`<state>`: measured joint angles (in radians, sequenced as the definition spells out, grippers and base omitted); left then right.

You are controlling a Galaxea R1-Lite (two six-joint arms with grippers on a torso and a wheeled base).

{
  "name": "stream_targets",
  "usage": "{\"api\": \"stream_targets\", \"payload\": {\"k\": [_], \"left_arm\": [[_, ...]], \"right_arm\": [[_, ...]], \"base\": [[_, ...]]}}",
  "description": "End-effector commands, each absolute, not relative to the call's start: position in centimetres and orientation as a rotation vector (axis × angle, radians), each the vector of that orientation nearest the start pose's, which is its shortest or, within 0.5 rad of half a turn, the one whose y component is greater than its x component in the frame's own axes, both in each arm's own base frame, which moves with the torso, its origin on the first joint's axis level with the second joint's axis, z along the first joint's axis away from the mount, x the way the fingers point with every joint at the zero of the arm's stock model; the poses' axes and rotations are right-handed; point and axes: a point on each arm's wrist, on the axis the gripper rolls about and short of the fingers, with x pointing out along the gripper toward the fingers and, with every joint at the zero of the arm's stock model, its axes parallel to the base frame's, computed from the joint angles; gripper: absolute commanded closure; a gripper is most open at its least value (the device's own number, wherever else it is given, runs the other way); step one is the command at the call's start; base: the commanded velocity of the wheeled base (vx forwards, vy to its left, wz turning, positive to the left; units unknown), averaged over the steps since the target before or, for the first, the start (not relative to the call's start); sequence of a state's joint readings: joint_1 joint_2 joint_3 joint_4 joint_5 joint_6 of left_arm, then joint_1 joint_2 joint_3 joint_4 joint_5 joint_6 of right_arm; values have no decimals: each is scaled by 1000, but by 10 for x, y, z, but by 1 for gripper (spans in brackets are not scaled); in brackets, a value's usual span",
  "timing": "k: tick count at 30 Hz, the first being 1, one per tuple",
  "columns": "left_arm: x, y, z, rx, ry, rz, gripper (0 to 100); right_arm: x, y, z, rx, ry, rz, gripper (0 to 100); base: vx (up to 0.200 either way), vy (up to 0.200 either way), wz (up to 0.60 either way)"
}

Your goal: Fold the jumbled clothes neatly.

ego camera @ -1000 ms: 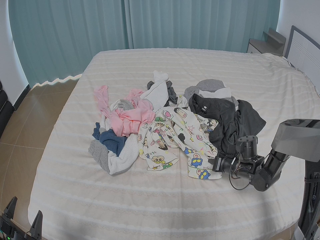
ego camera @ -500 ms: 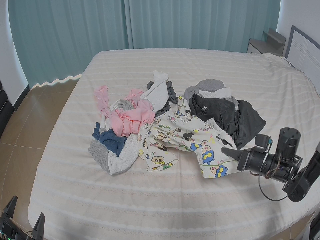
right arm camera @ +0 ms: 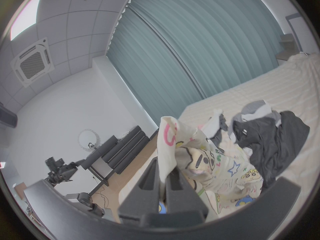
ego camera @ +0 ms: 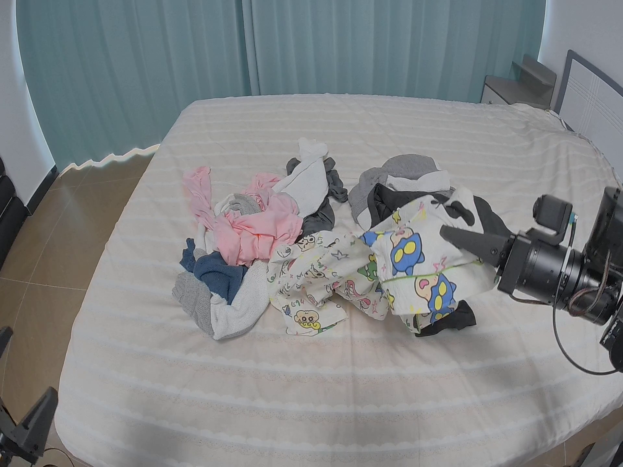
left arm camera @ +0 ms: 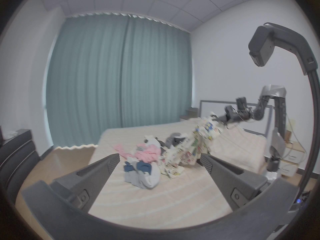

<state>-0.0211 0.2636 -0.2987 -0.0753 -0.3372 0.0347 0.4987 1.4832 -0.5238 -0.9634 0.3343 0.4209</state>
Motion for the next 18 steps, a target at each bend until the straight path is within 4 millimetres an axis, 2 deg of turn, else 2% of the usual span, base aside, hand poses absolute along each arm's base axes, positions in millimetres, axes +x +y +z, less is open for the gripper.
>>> {"api": "stream_targets", "payload": {"k": [1, 2, 4, 9, 14, 18], "left_arm": [[44, -15, 193, 87, 131, -641, 0], [64, -21, 187, 97, 233, -714, 0], [83, -31, 177, 94, 346, -801, 0], [109, -63, 153, 167, 539, -966, 0], [126, -85, 134, 235, 641, -1051, 0], [148, -100, 129, 223, 589, -1054, 0]], "right_arm": [[190, 134, 263, 411, 39, 934, 100], [190, 136, 275, 412, 27, 944, 100], [190, 140, 288, 415, 10, 959, 100], [185, 153, 307, 420, 3, 1016, 100], [188, 163, 318, 425, -6, 1044, 100], [196, 176, 324, 436, -24, 1018, 100]], "base": [[0, 0, 0], [0, 0, 0], [0, 0, 0], [0, 0, 0], [0, 0, 0], [0, 0, 0]]}}
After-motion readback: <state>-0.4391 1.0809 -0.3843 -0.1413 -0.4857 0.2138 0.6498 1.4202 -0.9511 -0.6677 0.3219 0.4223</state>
